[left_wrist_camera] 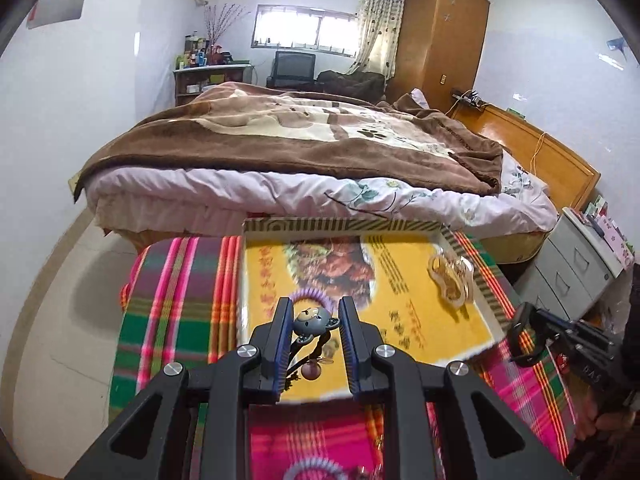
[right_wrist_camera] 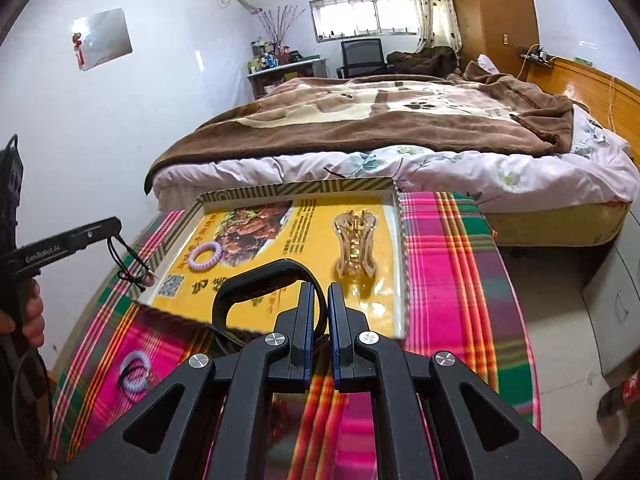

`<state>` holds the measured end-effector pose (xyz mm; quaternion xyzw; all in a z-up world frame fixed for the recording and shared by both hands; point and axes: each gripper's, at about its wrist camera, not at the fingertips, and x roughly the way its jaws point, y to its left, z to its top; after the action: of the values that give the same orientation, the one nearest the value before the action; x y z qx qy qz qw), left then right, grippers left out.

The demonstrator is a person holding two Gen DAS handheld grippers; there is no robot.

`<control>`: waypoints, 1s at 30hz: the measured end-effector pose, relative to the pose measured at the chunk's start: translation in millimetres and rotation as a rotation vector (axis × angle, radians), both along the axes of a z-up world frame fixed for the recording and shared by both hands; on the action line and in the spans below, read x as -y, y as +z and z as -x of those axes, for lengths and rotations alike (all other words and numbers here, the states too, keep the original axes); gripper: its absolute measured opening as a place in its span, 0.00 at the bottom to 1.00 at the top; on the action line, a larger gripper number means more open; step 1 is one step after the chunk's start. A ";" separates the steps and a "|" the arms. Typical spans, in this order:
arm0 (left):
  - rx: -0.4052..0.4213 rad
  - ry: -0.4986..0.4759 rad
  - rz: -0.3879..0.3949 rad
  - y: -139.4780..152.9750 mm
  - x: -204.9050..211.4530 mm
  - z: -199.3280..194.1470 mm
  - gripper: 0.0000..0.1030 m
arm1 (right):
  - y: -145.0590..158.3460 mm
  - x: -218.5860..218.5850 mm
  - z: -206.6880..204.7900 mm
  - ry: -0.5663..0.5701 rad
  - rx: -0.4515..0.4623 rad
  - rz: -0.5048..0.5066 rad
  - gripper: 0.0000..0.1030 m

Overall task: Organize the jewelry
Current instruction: 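Drop the black band on the tray with the right tool while the left releases the tie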

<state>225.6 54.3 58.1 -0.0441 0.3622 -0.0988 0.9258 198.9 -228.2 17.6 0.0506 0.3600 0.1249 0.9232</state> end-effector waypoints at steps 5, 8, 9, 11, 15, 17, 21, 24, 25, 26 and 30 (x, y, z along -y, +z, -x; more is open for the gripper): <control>-0.024 -0.006 0.014 -8.6 2.7 -33.5 0.23 | -9.9 -9.4 -24.7 0.012 -0.029 0.014 0.06; -0.042 0.000 0.029 -15.2 2.2 -50.1 0.23 | -17.0 -16.4 -40.2 0.019 -0.052 0.028 0.06; -0.050 0.001 0.029 -19.2 2.0 -55.4 0.23 | -20.1 -18.4 -45.4 0.021 -0.061 0.033 0.07; -0.069 0.005 0.021 -26.9 1.2 -65.8 0.23 | -26.2 -23.0 -54.8 0.032 -0.078 0.046 0.06; -0.101 0.029 0.012 -42.5 -4.0 -80.3 0.23 | -34.7 -30.1 -69.6 0.042 -0.101 0.070 0.06; -0.117 0.044 0.014 -49.4 -8.0 -85.2 0.23 | -38.6 -32.3 -75.8 0.044 -0.111 0.076 0.07; -0.137 0.064 -0.003 -59.5 -13.8 -92.3 0.23 | -46.7 -36.1 -86.0 0.039 -0.135 0.094 0.06; -0.151 0.073 0.001 -65.2 -17.7 -97.0 0.23 | -52.3 -37.8 -91.9 0.035 -0.152 0.108 0.07; -0.154 0.079 0.002 -66.7 -18.8 -98.1 0.23 | -53.5 -38.5 -94.1 0.034 -0.155 0.109 0.07; -0.159 0.083 0.002 -68.2 -19.8 -99.5 0.23 | -54.6 -38.9 -95.9 0.033 -0.159 0.112 0.07; -0.172 0.091 -0.010 -73.1 -20.7 -103.5 0.25 | -59.5 -42.2 -101.3 0.028 -0.172 0.135 0.07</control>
<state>329.0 75.0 -15.0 -0.0639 0.4384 -0.0508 0.8950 300.2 -186.0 -41.9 -0.0061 0.4462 0.1087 0.8883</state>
